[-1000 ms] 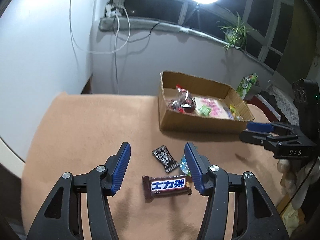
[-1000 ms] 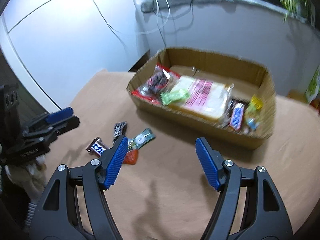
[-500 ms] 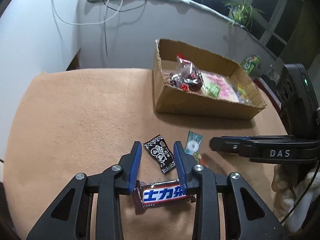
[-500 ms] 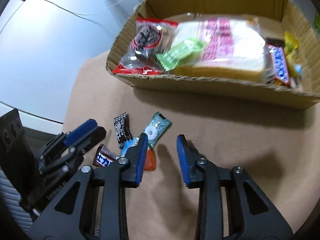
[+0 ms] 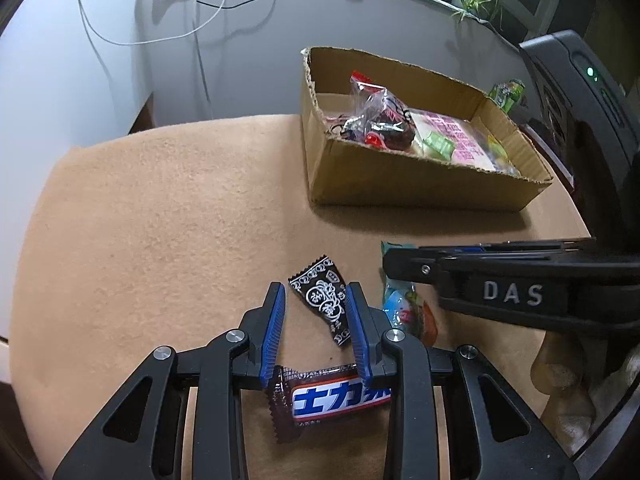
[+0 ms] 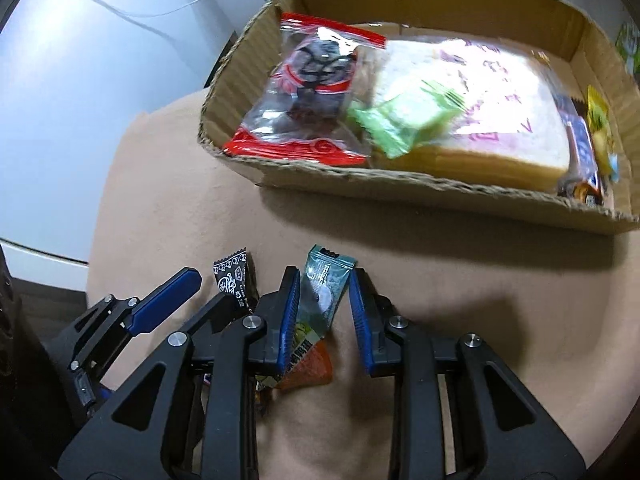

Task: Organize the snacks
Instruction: 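Grasp the black-wrapped candy with the left gripper while the right gripper grasps the teal mint candy, then lift the black candy with the left gripper while the right gripper lifts the mint candy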

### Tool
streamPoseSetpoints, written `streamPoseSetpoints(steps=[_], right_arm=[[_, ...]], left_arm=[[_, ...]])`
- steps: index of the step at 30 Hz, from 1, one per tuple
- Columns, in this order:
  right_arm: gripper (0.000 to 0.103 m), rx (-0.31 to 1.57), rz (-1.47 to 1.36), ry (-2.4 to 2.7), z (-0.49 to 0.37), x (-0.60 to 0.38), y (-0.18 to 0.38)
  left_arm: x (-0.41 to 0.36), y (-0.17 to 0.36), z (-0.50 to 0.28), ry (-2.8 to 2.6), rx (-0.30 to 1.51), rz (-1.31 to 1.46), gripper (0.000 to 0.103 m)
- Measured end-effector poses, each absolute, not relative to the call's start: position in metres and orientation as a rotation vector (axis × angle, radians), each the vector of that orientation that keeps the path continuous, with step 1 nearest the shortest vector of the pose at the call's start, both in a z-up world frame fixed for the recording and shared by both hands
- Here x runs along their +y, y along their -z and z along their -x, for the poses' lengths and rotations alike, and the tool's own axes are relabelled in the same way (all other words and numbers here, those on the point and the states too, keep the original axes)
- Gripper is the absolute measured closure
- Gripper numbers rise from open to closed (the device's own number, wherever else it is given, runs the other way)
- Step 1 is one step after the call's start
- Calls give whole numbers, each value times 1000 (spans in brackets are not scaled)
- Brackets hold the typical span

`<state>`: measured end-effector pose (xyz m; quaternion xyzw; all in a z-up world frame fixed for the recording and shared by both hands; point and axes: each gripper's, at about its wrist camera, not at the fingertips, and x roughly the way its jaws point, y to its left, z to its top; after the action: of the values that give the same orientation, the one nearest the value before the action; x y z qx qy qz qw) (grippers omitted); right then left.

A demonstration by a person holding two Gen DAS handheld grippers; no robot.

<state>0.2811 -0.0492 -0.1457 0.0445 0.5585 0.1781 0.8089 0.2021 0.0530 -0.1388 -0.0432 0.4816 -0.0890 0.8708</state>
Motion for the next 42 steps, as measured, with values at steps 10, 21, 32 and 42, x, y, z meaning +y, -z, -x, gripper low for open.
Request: streamPoseSetpoints(steps=[10,21,32,42], right_arm=[[84,1193,43,-360,-275,-27,148],[84,1189,64,-386,-273,-48,145],[86,1122,84,-439,-264,-47,152],[87,1089,-26,-492,-257,-74,157]], left_arm=[[42,144,-202,213,1019,59,74],[28,149,-209,182,1014,-34,73],[47,149,-200,184,977,41,89],[66,145,-191,164,951,111,94]])
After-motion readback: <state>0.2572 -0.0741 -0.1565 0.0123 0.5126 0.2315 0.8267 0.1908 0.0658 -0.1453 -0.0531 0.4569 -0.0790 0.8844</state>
